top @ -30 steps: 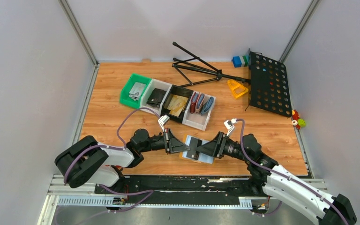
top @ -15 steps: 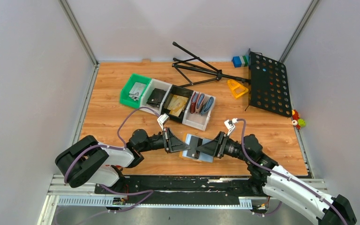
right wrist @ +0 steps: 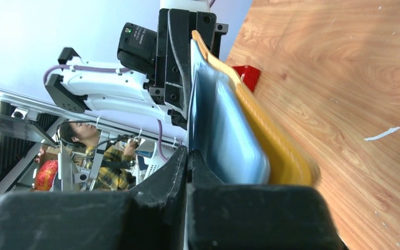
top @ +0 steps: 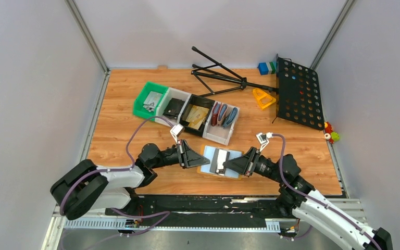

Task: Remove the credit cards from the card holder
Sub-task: Remove the credit card from the card holder, then place the credit card in the storage box.

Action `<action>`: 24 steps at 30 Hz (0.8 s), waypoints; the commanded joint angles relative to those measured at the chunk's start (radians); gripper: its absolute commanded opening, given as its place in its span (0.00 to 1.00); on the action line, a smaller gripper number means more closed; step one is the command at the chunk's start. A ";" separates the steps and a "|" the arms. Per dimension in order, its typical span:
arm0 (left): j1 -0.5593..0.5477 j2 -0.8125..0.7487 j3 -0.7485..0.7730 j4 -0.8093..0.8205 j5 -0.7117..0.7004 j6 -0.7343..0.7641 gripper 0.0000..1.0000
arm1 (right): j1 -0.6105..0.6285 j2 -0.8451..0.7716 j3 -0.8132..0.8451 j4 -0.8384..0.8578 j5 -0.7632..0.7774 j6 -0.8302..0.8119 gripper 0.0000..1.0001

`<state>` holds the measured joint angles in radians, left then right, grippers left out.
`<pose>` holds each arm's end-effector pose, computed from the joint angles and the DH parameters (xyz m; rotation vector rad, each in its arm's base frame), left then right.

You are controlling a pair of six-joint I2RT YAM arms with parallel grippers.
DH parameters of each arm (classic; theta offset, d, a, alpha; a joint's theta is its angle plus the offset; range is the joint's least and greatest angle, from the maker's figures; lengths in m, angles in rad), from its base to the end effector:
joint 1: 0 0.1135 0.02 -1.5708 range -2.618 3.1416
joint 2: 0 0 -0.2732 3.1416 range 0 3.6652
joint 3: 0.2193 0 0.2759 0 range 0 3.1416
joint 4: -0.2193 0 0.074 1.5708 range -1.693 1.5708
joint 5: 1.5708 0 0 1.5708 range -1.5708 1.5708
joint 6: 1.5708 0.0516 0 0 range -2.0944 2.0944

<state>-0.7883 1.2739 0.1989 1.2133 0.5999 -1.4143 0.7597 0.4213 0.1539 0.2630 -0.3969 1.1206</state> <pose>0.1461 -0.1882 0.1825 0.0542 1.9084 -2.0949 0.1080 0.1301 0.2114 -0.0323 1.8852 1.7058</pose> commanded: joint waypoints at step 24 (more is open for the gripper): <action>0.164 -0.497 0.199 -1.360 -0.248 0.605 0.00 | -0.003 -0.015 0.158 -0.356 0.210 -0.159 0.00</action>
<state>-0.6273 0.8059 0.3237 0.0494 0.4561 -0.9421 0.7586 0.3679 0.2340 -0.1070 -0.2321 1.0115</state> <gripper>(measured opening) 0.019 0.011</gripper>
